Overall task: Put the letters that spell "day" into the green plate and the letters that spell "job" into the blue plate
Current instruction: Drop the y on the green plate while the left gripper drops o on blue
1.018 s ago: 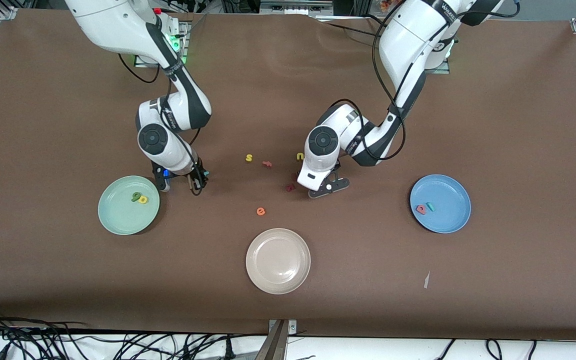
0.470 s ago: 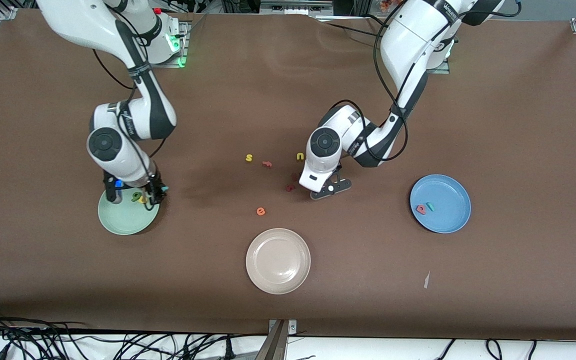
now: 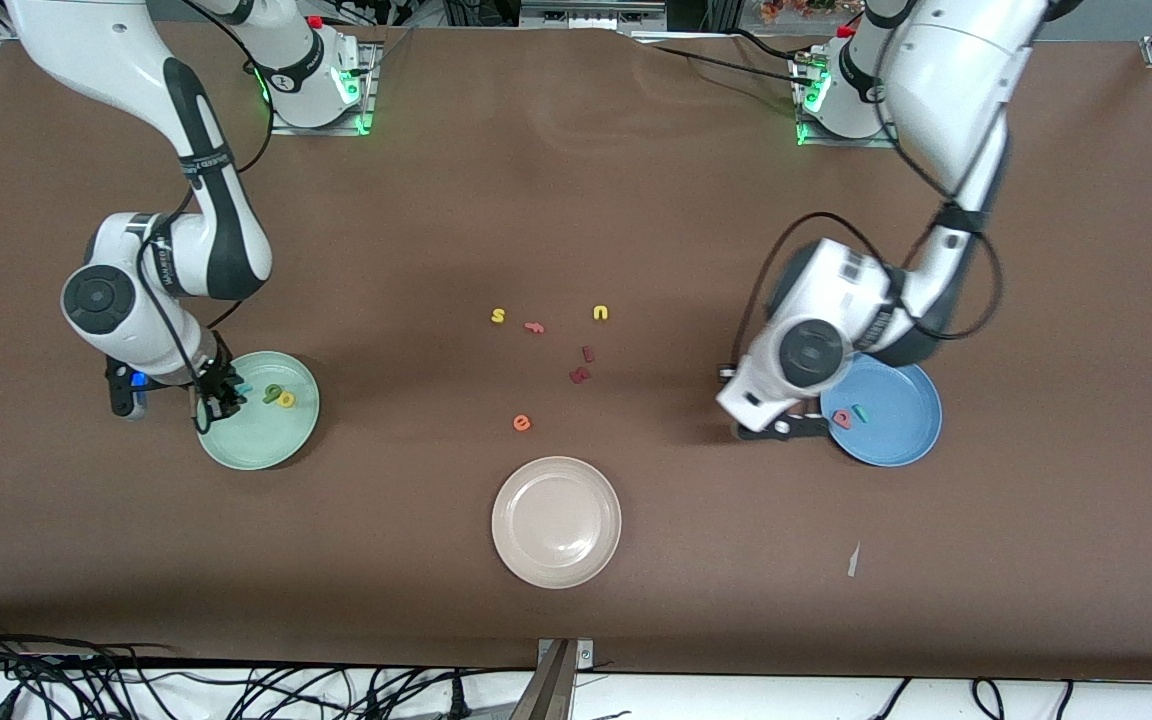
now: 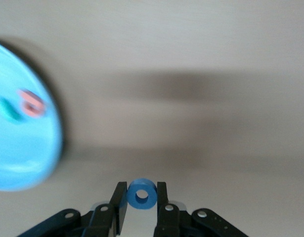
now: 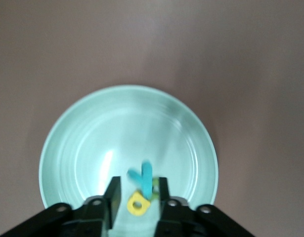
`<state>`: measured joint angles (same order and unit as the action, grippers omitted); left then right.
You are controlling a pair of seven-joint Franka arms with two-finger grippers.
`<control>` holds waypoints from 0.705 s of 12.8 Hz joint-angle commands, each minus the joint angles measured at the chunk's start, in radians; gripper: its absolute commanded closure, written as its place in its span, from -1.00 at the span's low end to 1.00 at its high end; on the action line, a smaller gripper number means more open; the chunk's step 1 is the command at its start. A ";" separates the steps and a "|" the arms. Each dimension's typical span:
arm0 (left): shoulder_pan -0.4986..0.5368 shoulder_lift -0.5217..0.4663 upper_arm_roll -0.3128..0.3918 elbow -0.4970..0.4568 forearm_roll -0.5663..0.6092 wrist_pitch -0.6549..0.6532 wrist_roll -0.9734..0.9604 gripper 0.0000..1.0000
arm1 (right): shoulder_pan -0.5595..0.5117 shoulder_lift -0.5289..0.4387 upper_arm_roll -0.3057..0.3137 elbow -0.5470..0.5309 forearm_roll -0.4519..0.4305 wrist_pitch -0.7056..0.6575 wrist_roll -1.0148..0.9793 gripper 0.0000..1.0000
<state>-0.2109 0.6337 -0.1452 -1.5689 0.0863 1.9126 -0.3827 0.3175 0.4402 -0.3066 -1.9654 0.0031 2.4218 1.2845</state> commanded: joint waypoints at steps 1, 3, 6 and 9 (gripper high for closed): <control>0.114 -0.014 -0.007 -0.029 0.054 -0.032 0.259 0.95 | -0.037 -0.021 0.007 0.026 -0.012 0.005 -0.069 -1.00; 0.203 -0.005 -0.007 -0.036 0.089 -0.033 0.503 0.95 | -0.052 -0.047 0.006 0.039 -0.015 -0.012 -0.120 -1.00; 0.249 -0.002 -0.007 -0.034 0.087 -0.049 0.651 -1.00 | -0.095 -0.138 0.009 0.097 -0.017 -0.181 -0.246 -1.00; 0.289 -0.023 -0.004 -0.004 0.084 -0.070 0.604 -1.00 | -0.159 -0.221 0.027 0.227 -0.006 -0.459 -0.480 -1.00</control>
<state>0.0528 0.6372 -0.1419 -1.5911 0.1527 1.8740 0.2379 0.1995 0.2811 -0.3078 -1.7908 0.0014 2.0979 0.9316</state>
